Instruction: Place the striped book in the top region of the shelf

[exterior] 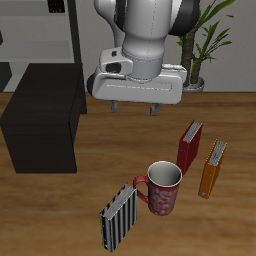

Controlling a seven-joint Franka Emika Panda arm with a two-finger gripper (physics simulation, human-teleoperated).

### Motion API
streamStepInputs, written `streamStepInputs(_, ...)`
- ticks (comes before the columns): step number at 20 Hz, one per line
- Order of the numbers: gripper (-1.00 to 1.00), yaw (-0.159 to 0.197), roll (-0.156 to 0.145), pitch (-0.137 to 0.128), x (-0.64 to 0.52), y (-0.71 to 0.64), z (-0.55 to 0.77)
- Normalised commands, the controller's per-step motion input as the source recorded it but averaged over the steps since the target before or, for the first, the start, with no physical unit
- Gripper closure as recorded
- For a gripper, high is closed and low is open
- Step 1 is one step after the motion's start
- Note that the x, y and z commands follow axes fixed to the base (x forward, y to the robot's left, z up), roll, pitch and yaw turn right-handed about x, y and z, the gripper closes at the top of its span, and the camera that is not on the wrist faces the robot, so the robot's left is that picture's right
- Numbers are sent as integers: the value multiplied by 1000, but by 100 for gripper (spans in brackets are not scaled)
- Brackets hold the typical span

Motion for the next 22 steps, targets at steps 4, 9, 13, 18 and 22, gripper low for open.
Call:
streamStepInputs(4, -100, -41, -21, -9, 372, -131, -28)
streamStepInputs(9, -100, -51, -23, 5, 293, -182, -29)
streamStepInputs(13, -100, -27, 19, -31, 373, -183, -10)
streamStepInputs(18, -100, -45, 42, -40, 343, -29, -147)
streamStepInputs(22, -100, -28, 5, 4, 336, -21, -205)
